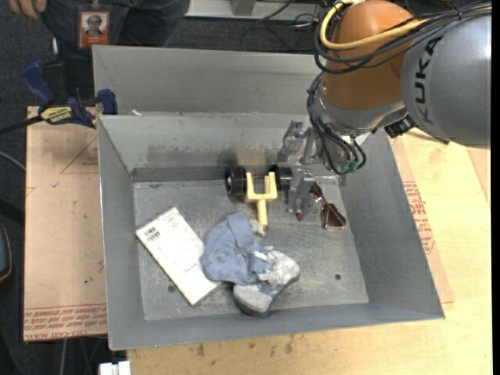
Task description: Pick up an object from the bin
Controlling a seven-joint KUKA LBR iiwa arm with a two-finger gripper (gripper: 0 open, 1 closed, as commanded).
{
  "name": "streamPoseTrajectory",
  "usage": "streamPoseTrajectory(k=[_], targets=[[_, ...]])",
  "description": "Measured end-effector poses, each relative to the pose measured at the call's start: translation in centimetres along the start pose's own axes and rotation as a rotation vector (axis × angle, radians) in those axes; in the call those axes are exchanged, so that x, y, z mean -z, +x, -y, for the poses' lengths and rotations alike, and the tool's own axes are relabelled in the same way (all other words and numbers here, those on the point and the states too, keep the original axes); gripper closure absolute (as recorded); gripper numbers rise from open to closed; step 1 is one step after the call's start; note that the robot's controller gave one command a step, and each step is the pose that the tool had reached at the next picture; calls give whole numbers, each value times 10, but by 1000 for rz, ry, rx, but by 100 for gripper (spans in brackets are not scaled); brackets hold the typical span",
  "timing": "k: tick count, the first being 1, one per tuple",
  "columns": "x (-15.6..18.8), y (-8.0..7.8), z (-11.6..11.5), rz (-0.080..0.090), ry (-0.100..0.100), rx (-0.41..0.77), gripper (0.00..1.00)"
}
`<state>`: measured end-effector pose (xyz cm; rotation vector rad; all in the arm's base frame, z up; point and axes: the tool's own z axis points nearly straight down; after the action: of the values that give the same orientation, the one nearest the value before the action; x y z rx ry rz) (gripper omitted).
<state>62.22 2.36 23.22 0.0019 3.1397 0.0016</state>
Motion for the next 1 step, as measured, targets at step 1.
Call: streamPoseTrajectory(k=[1], targets=[[0,0,0,0,0,0,0]])
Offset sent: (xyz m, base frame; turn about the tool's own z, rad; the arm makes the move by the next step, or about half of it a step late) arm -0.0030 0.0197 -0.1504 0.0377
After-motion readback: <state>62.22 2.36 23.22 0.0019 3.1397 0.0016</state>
